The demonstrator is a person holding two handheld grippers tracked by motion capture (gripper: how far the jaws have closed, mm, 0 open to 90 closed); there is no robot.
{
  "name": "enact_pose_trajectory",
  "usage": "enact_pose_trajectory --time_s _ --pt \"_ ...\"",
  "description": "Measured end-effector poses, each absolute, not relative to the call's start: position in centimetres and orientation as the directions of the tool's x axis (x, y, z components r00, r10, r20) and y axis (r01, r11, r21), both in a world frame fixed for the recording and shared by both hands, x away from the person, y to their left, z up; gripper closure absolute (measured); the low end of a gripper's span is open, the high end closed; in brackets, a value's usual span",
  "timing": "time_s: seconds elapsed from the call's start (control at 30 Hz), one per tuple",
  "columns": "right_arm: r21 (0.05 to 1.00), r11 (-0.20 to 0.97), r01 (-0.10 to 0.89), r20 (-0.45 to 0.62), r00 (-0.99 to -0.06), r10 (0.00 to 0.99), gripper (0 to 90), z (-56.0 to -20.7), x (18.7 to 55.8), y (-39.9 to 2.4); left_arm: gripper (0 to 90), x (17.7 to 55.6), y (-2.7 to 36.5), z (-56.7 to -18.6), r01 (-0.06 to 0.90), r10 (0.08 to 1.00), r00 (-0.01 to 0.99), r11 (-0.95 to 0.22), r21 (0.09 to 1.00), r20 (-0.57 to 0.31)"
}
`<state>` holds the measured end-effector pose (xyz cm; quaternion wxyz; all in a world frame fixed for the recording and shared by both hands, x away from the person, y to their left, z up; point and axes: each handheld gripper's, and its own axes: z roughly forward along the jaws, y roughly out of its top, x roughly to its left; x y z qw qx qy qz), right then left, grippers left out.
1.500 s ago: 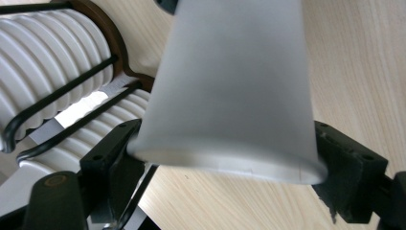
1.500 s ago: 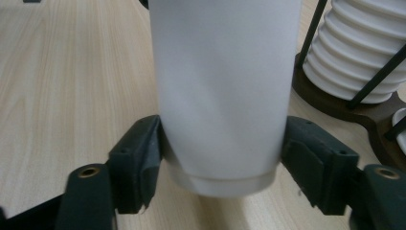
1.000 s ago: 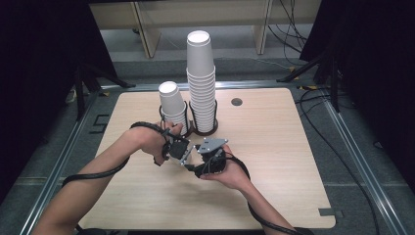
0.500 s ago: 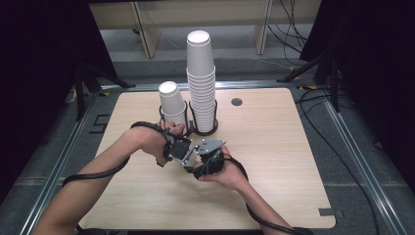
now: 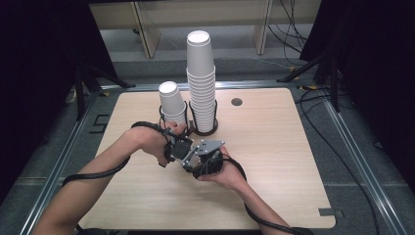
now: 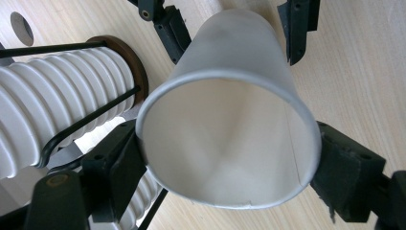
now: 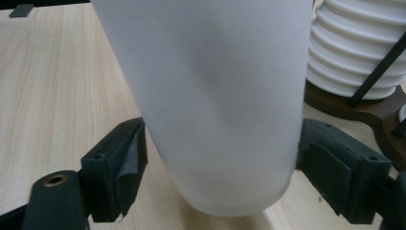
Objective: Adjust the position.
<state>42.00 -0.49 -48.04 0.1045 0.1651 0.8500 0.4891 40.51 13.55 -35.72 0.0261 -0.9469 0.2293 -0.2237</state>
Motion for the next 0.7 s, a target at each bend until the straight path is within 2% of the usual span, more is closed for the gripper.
enact_pose_trajectory --time_s 0.3,0.37,0.47,0.53,0.6,0.63,0.7 --pt "0.867 0.466 0.176 -0.019 -0.923 0.383 24.5 -48.03 41.80 -0.44 19.1 40.43 13.54 -35.58 -0.431 -0.448 0.795 -0.892 -0.138 0.410" --pt "0.868 0.478 0.138 -0.054 -0.929 0.367 25.0 -48.00 41.95 -0.49 19.0 40.45 13.59 -35.55 -0.429 -0.443 0.799 -0.894 -0.131 0.407" --pt "0.866 0.475 0.156 -0.041 -0.925 0.377 25.9 -47.98 41.66 -0.48 19.1 40.52 13.63 -35.52 -0.430 -0.443 0.798 -0.894 -0.130 0.409" --pt "0.866 0.480 0.138 -0.056 -0.928 0.368 26.7 -47.95 41.63 -0.50 19.1 40.50 13.66 -35.50 -0.431 -0.441 0.800 -0.894 -0.122 0.406" --pt "0.865 0.496 0.073 -0.122 -0.929 0.348 27.5 -47.83 41.76 -0.54 19.1 40.45 13.71 -35.43 -0.433 -0.439 0.802 -0.894 -0.112 0.405" --pt "0.867 0.489 0.099 -0.095 -0.930 0.356 27.8 -47.86 41.51 -0.48 19.2 40.45 13.73 -35.38 -0.434 -0.438 0.803 -0.895 -0.107 0.403" --pt "0.865 0.494 0.089 -0.103 -0.932 0.348 28.1 -47.83 41.49 -0.49 19.3 40.47 13.74 -35.28 -0.437 -0.440 0.805 -0.894 -0.104 0.397"
